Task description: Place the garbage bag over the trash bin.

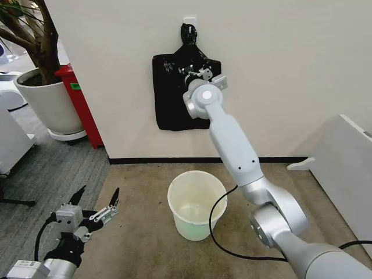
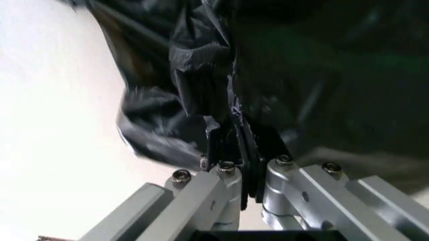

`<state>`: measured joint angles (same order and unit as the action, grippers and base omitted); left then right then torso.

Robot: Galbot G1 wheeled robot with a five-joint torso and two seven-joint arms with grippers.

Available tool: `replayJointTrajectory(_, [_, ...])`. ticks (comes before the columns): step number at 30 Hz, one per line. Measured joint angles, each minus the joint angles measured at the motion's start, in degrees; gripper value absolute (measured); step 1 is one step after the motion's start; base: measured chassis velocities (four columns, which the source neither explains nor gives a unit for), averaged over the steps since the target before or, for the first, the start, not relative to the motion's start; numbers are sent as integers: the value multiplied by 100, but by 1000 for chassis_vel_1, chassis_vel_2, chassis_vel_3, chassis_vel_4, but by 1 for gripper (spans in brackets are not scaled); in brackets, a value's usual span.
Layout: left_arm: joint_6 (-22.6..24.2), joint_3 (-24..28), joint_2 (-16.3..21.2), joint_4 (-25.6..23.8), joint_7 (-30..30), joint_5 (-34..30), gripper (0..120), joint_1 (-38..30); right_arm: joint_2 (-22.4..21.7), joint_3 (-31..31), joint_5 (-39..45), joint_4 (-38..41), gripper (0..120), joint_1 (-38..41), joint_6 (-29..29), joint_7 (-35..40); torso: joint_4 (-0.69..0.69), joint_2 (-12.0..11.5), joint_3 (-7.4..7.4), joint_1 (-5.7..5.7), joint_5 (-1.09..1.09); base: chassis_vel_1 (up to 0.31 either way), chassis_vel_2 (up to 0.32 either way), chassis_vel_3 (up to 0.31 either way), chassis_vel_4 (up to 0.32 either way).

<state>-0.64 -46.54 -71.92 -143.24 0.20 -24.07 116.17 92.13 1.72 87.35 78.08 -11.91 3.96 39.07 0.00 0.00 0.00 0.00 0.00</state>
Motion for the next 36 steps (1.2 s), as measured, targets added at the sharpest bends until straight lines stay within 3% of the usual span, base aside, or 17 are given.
replayJointTrajectory(7, [-20, 0, 0, 0, 3, 6, 100, -16, -1, -199, 89, 557, 0, -536, 11, 260, 1, 0, 0, 0, 0, 0, 0, 0, 0])
replayJointTrajectory(19, [-62, -1, -32, 0, 5, 26, 100, 37, -458, -318, 28, 1540, 0, -2008, 28, 363, 0, 0, 0, 0, 1, 0, 0, 0, 0])
replayJointTrajectory(36, [-81, -23, -32, 0, 5, 34, 100, 62, -640, -329, -97, 2145, 0, -2963, 59, 591, 0, 0, 0, 0, 1, 0, 0, 0, 0])
